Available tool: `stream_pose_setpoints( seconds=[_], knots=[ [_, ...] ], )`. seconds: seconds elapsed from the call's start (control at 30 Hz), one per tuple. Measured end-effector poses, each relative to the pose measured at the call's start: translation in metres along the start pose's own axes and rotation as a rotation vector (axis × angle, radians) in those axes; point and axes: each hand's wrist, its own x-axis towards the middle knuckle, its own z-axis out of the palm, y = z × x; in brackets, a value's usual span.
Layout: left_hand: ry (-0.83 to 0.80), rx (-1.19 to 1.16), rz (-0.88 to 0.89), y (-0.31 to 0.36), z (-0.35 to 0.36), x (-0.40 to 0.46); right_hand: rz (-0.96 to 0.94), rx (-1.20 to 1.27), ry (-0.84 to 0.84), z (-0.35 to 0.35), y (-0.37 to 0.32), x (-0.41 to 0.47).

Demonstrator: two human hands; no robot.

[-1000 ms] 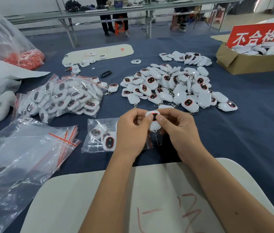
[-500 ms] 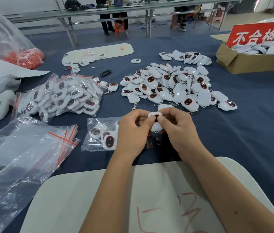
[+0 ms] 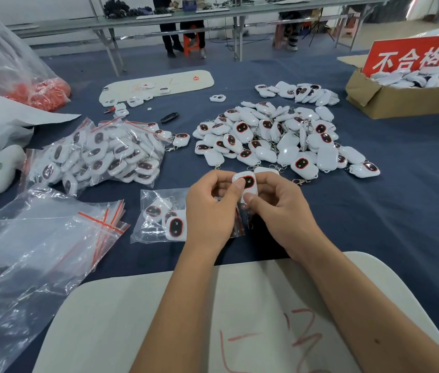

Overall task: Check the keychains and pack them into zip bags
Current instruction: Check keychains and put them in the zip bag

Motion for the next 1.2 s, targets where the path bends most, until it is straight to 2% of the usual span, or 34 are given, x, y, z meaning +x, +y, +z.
stream_pose_setpoints(
  seconds=[0.3,0.47,0.77,0.9,1.0,1.1,1.2],
  knots=[
    [0.030,0.054,0.016,0.002,0.005,-0.002,0.018,0.027,0.118,-0.002,0.000,0.000],
    [0.130,0.346,0.110,-0.001,0.002,-0.002,0.046,0.037,0.179,0.000,0.001,0.002],
    [0.030,0.683,-0.002,0.001,0.005,-0.004,0.034,0.017,0.197,0.000,0.004,0.002],
    [0.050,0.689,0.000,0.003,0.005,-0.005,0.071,0.086,0.203,-0.002,0.005,0.003],
    [0.103,0.599,-0.017,0.004,0.003,-0.006,0.071,0.141,0.210,-0.001,0.006,0.004],
    [0.184,0.481,0.019,0.007,0.002,-0.007,0.014,0.061,0.170,0.000,0.005,0.003],
    [0.266,0.430,0.149,0.011,0.003,-0.006,-0.040,-0.132,0.116,0.001,0.002,0.002]
  ],
)
